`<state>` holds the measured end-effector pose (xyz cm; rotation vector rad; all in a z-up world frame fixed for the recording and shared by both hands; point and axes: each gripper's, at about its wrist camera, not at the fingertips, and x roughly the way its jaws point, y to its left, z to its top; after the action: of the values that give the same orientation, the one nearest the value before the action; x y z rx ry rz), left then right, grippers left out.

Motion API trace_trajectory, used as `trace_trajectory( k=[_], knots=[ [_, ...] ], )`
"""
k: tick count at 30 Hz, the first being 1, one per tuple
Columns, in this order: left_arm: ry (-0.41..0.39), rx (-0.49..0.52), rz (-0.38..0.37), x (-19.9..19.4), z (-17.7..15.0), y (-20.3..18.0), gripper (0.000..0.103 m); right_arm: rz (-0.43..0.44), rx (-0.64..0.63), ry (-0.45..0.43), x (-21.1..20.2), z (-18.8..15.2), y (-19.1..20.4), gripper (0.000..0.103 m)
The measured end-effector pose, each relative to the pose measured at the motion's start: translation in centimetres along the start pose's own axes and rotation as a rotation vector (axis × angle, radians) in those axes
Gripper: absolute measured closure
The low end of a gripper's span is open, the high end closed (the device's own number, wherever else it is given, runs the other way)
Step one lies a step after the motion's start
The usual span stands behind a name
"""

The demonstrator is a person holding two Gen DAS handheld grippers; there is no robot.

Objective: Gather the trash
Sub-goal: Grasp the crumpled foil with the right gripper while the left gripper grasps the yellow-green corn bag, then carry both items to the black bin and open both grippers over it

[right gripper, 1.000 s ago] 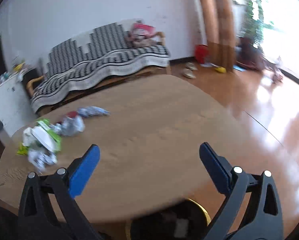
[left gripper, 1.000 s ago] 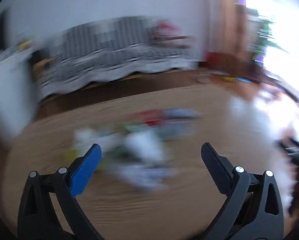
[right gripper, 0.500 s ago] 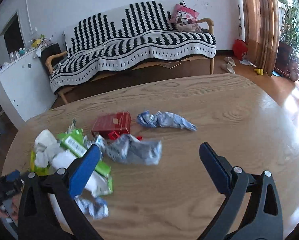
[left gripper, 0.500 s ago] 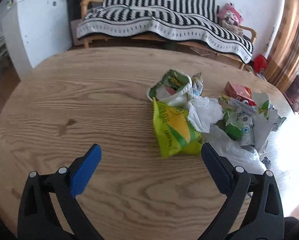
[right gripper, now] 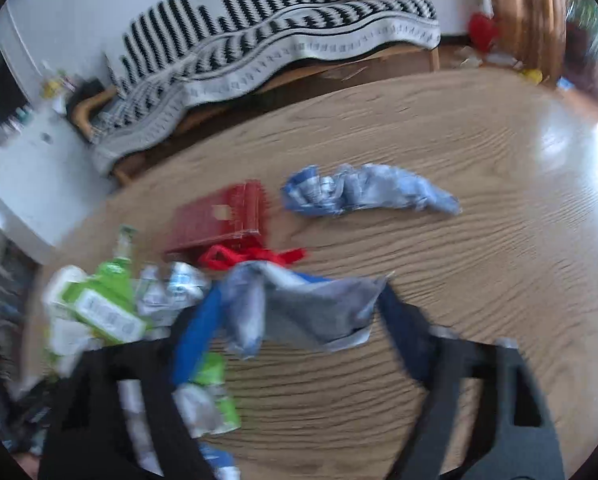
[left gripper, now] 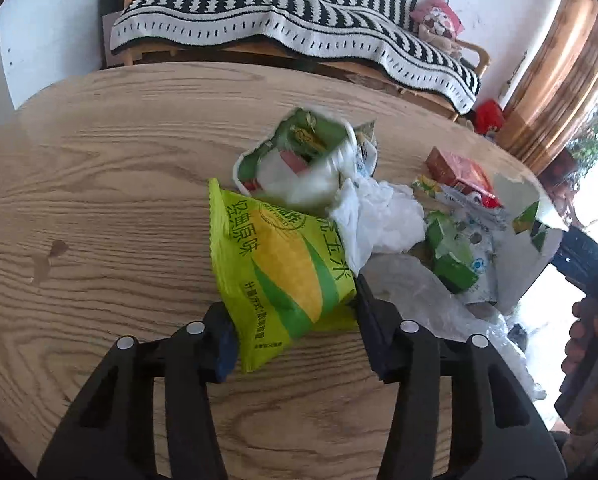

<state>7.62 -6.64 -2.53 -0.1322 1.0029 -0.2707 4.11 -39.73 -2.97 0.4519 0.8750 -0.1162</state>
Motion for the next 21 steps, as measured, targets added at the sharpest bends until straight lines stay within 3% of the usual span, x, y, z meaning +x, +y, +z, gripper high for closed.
trace_trajectory(
  k=[3,4,5,10,17,21],
  knots=[
    [-0.049,-0.002,-0.017,-1.4,0.2,0.0,0.056,-0.008,0.008,-0.026,-0.9,-0.3,-0.6,0.045],
    [-0.068,0.005,-0.012,-2.0,0.3,-0.1,0.056,-0.007,0.015,-0.047,-1.5,-0.3,-1.0,0.056],
    [-0.094,0.02,0.004,-2.6,0.3,-0.2,0.056,-0.004,0.018,-0.067,-2.0,-0.3,-1.2,0.058],
    [-0.168,0.012,0.075,-4.8,0.2,0.3,0.056,-0.054,0.006,-0.207,-5.7,-0.2,-1.9,0.058],
    [-0.243,-0.077,0.065,-8.0,0.0,1.5,0.056,0.031,0.084,-0.209,-7.4,-1.0,-3.4,0.06],
    [-0.286,-0.063,0.048,-9.5,-0.1,0.8,0.056,0.058,0.091,-0.243,-8.6,-1.1,-3.3,0.061]
  ],
)
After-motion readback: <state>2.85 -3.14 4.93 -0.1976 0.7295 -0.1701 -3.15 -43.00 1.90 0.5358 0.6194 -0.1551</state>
